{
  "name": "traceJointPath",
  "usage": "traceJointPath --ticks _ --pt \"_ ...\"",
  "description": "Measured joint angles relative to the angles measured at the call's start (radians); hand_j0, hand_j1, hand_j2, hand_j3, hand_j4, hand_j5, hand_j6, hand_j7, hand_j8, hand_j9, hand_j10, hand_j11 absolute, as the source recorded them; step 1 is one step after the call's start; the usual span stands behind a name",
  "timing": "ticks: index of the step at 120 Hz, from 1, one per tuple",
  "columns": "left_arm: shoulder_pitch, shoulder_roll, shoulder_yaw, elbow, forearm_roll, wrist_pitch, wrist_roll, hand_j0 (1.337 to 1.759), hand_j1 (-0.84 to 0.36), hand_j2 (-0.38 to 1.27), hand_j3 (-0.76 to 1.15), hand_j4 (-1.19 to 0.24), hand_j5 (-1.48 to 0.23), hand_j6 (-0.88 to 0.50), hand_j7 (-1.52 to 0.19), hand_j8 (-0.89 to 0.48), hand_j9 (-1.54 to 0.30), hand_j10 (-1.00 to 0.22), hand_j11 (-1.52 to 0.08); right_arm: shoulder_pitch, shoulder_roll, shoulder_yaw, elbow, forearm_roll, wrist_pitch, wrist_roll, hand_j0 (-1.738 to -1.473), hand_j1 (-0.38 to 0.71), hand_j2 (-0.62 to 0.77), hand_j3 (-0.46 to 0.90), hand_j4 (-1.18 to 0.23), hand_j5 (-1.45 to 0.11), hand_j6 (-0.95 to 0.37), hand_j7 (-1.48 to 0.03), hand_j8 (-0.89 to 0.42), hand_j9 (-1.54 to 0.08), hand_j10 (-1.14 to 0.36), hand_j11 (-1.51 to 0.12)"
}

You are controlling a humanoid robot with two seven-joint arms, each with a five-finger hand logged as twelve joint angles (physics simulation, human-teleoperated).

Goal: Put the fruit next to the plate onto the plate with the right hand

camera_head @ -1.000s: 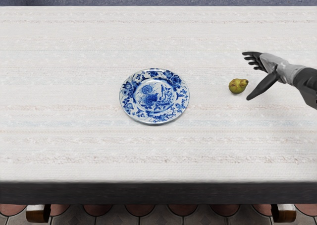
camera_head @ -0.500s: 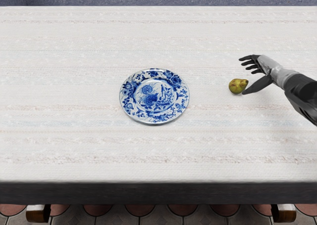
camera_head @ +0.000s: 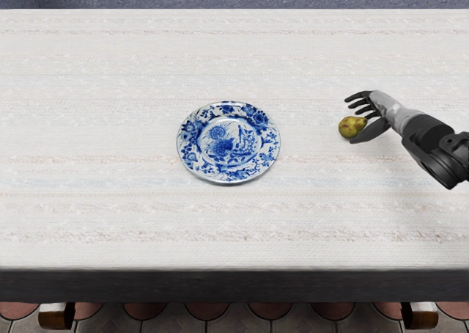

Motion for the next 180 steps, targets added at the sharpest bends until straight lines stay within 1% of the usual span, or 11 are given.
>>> traceJointPath --ticks 73,90,101,104,107,109,110,117,128,166,180 --pt "0.000 0.000 0.000 0.000 0.000 0.000 0.000 1.658 0.32 0.00 0.00 -0.02 -0.03 -0.02 -0.03 -0.02 -0.03 -0.02 -0.03 0.032 0.035 -0.063 -0.038 0.001 -0.006 -0.021 -1.657 0.12 -0.10 0.00 -0.40 -0.54 -0.40 -0.53 -0.40 -0.54 -0.39 -0.51" --pt "0.000 0.000 0.000 0.000 0.000 0.000 0.000 1.658 0.32 0.00 0.00 -0.02 -0.03 -0.02 -0.03 -0.02 -0.03 -0.02 -0.03 0.033 0.035 -0.070 -0.039 -0.002 -0.007 -0.019 -1.657 0.15 -0.11 0.00 -0.43 -0.56 -0.43 -0.56 -0.42 -0.56 -0.31 -0.64" --pt "0.000 0.000 0.000 0.000 -0.001 0.000 0.000 1.658 0.32 0.00 0.00 -0.02 -0.03 -0.02 -0.03 -0.02 -0.03 -0.02 -0.03 0.034 0.035 -0.072 -0.038 -0.003 -0.007 -0.017 -1.657 0.17 -0.10 0.00 -0.45 -0.58 -0.45 -0.58 -0.44 -0.58 -0.34 -0.58" --pt "0.000 0.000 0.000 0.000 -0.001 0.000 0.000 1.658 0.32 0.00 0.00 -0.02 -0.03 -0.02 -0.03 -0.02 -0.03 -0.02 -0.03 0.034 0.036 -0.073 -0.038 -0.004 -0.007 -0.016 -1.657 0.18 -0.10 0.00 -0.45 -0.59 -0.45 -0.59 -0.45 -0.59 -0.34 -0.59" --pt "0.000 0.000 0.000 0.000 -0.001 0.000 0.000 1.658 0.32 0.00 0.00 -0.02 -0.03 -0.02 -0.03 -0.02 -0.03 -0.02 -0.03 0.034 0.035 -0.075 -0.039 -0.004 -0.007 -0.016 -1.657 0.19 -0.10 0.00 -0.46 -0.59 -0.46 -0.60 -0.46 -0.59 -0.29 -0.72" --pt "0.000 0.000 0.000 0.000 -0.001 0.000 0.000 1.658 0.32 0.00 0.00 -0.02 -0.03 -0.02 -0.03 -0.02 -0.03 -0.02 -0.03 0.034 0.036 -0.075 -0.039 -0.004 -0.007 -0.016 -1.657 0.19 -0.10 0.00 -0.47 -0.59 -0.46 -0.60 -0.47 -0.60 -0.28 -0.72" --pt "0.000 0.000 0.000 0.000 -0.001 0.000 0.000 1.658 0.32 0.00 0.00 -0.02 -0.03 -0.02 -0.03 -0.02 -0.03 -0.02 -0.03 0.034 0.036 -0.076 -0.038 -0.004 -0.006 -0.015 -1.657 0.19 -0.10 0.00 -0.47 -0.60 -0.47 -0.60 -0.47 -0.60 -0.30 -0.66" --pt "-0.001 0.000 0.000 0.000 -0.001 0.000 0.000 1.658 0.32 0.00 0.00 -0.02 -0.03 -0.02 -0.03 -0.02 -0.03 -0.02 -0.03 0.035 0.036 -0.078 -0.038 -0.005 -0.006 -0.015 -1.657 0.21 -0.09 0.00 -0.49 -0.61 -0.48 -0.62 -0.49 -0.62 -0.26 -0.74" --pt "-0.001 0.000 0.000 0.000 -0.001 0.000 0.000 1.658 0.32 0.00 0.00 -0.02 -0.03 -0.02 -0.03 -0.02 -0.03 -0.02 -0.03 0.035 0.035 -0.079 -0.038 -0.005 -0.006 -0.016 -1.656 0.22 -0.05 0.00 -0.52 -0.64 -0.47 -0.66 -0.48 -0.65 -0.23 -0.82" --pt "-0.001 0.000 0.000 0.000 0.000 0.000 0.000 1.658 0.32 0.00 0.00 -0.02 -0.03 -0.02 -0.03 -0.02 -0.03 -0.02 -0.03 0.040 0.035 -0.082 -0.036 -0.002 0.002 -0.021 -1.653 0.27 0.13 0.00 -0.65 -0.80 -0.44 -0.83 -0.45 -0.81 -0.21 -0.84" --pt "0.000 0.000 0.000 0.000 0.000 0.000 0.000 1.658 0.32 0.00 0.00 -0.02 -0.03 -0.02 -0.03 -0.02 -0.03 -0.02 -0.03 0.045 0.035 -0.081 -0.035 0.000 0.010 -0.020 -1.652 0.27 0.20 0.00 -0.70 -0.89 -0.44 -0.90 -0.44 -0.90 -0.43 -0.92"
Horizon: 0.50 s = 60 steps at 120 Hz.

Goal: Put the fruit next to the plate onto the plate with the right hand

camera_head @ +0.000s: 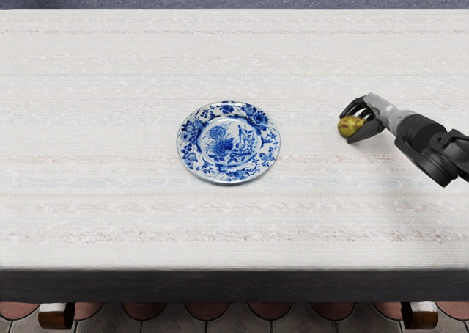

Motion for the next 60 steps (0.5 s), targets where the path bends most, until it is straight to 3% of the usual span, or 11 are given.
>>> traceJointPath --ticks 25,60 --pt "0.000 0.000 0.000 0.000 0.000 0.000 0.000 1.658 0.32 0.00 0.00 -0.02 -0.03 -0.02 -0.03 -0.02 -0.03 -0.02 -0.03 0.009 -0.001 0.002 0.001 0.005 0.032 0.004 -1.651 0.28 0.22 0.00 -0.65 -1.00 -0.40 -0.97 -0.38 -0.99 -0.64 -1.00" --pt "0.000 0.000 0.000 0.000 0.000 0.000 0.000 1.658 0.32 0.00 0.00 -0.02 -0.03 -0.02 -0.03 -0.02 -0.03 -0.02 -0.03 0.046 -0.007 0.018 0.003 0.020 0.154 0.008 -1.652 0.29 0.23 0.00 -0.62 -1.04 -0.37 -1.00 -0.35 -1.04 -0.72 -1.04"
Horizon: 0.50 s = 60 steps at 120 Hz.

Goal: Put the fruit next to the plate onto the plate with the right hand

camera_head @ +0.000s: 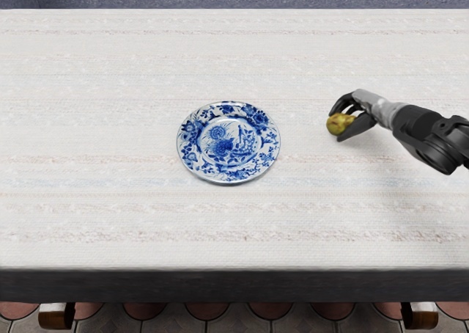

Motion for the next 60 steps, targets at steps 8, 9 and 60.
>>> traceJointPath --ticks 8,9,60 --pt "0.000 0.000 0.000 0.000 0.000 0.000 0.000 1.658 0.32 0.00 0.00 -0.02 -0.03 -0.02 -0.03 -0.02 -0.03 -0.02 -0.03 0.013 -0.002 0.006 0.001 0.006 0.042 0.000 -1.652 0.30 0.24 0.00 -0.61 -1.05 -0.36 -1.01 -0.35 -1.04 -0.73 -1.05" --pt "0.000 0.000 0.000 0.000 0.000 0.000 0.000 1.658 0.32 0.00 0.00 -0.02 -0.03 -0.02 -0.03 -0.02 -0.03 -0.02 -0.03 0.014 -0.002 0.008 0.001 0.007 0.047 0.000 -1.652 0.30 0.23 0.00 -0.61 -1.05 -0.36 -1.01 -0.35 -1.04 -0.73 -1.05" --pt "0.000 0.000 0.000 0.000 0.000 0.000 0.000 1.658 0.32 0.00 0.00 -0.02 -0.03 -0.02 -0.03 -0.02 -0.03 -0.02 -0.03 0.057 -0.005 0.102 0.007 0.022 0.335 0.000 -1.652 0.31 0.25 0.00 -0.59 -1.06 -0.34 -1.01 -0.33 -1.05 -0.75 -1.06"
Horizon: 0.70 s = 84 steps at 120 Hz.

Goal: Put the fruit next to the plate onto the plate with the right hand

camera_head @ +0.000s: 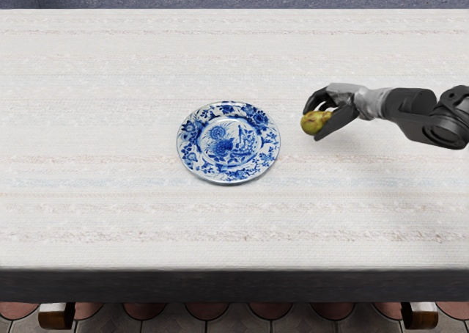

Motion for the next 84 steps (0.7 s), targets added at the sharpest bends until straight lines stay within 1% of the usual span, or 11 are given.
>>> traceJointPath --ticks 36,55,61,65,71,78,84 --pt "0.000 0.000 0.000 0.000 0.000 0.000 0.000 1.658 0.32 0.00 0.00 -0.02 -0.03 -0.02 -0.03 -0.02 -0.03 -0.02 -0.03 0.033 0.009 0.053 0.014 0.032 0.156 0.002 -1.653 0.33 0.26 0.00 -0.58 -1.07 -0.33 -1.01 -0.32 -1.05 -0.75 -1.06" --pt "0.000 0.000 0.000 0.000 0.000 0.000 0.000 1.658 0.32 0.00 0.00 -0.02 -0.03 -0.02 -0.03 -0.02 -0.03 -0.02 -0.03 0.039 0.034 0.079 0.016 0.051 0.179 0.000 -1.652 0.32 0.26 0.00 -0.59 -1.06 -0.34 -1.01 -0.33 -1.05 -0.75 -1.06" --pt "0.000 0.000 0.000 0.000 0.000 0.000 0.000 1.658 0.32 0.00 0.00 -0.02 -0.03 -0.02 -0.03 -0.02 -0.03 -0.02 -0.03 0.040 0.040 0.082 0.016 0.062 0.181 0.000 -1.652 0.31 0.23 0.00 -0.60 -1.06 -0.35 -1.01 -0.33 -1.05 -0.75 -1.05" --pt "0.000 0.000 0.000 0.000 0.000 0.000 0.000 1.658 0.32 0.00 0.00 -0.02 -0.03 -0.02 -0.03 -0.02 -0.03 -0.02 -0.03 0.042 0.050 0.084 0.016 0.068 0.180 -0.001 -1.652 0.30 0.24 0.00 -0.60 -1.06 -0.36 -1.01 -0.34 -1.04 -0.75 -1.05" --pt "0.000 0.000 0.000 0.000 0.000 0.000 0.000 1.658 0.32 0.00 0.00 -0.02 -0.03 -0.02 -0.03 -0.02 -0.03 -0.02 -0.03 0.043 0.067 0.085 0.014 0.075 0.179 -0.001 -1.651 0.29 0.22 0.00 -0.61 -1.06 -0.36 -1.01 -0.34 -1.04 -0.76 -1.05" --pt "0.000 0.000 0.000 0.000 0.000 0.000 0.000 1.658 0.32 0.00 0.00 -0.02 -0.03 -0.02 -0.03 -0.02 -0.03 -0.02 -0.03 0.044 0.081 0.086 0.012 0.079 0.169 -0.001 -1.651 0.28 0.19 0.00 -0.62 -1.06 -0.38 -1.01 -0.35 -1.04 -0.76 -1.04" --pt "0.000 0.000 0.000 0.000 0.000 0.000 0.000 1.658 0.32 0.00 0.00 -0.02 -0.03 -0.02 -0.03 -0.02 -0.03 -0.02 -0.03 0.047 0.102 0.086 0.010 0.079 0.159 -0.002 -1.651 0.27 0.21 0.00 -0.63 -1.05 -0.38 -1.01 -0.36 -1.03 -0.77 -1.03"
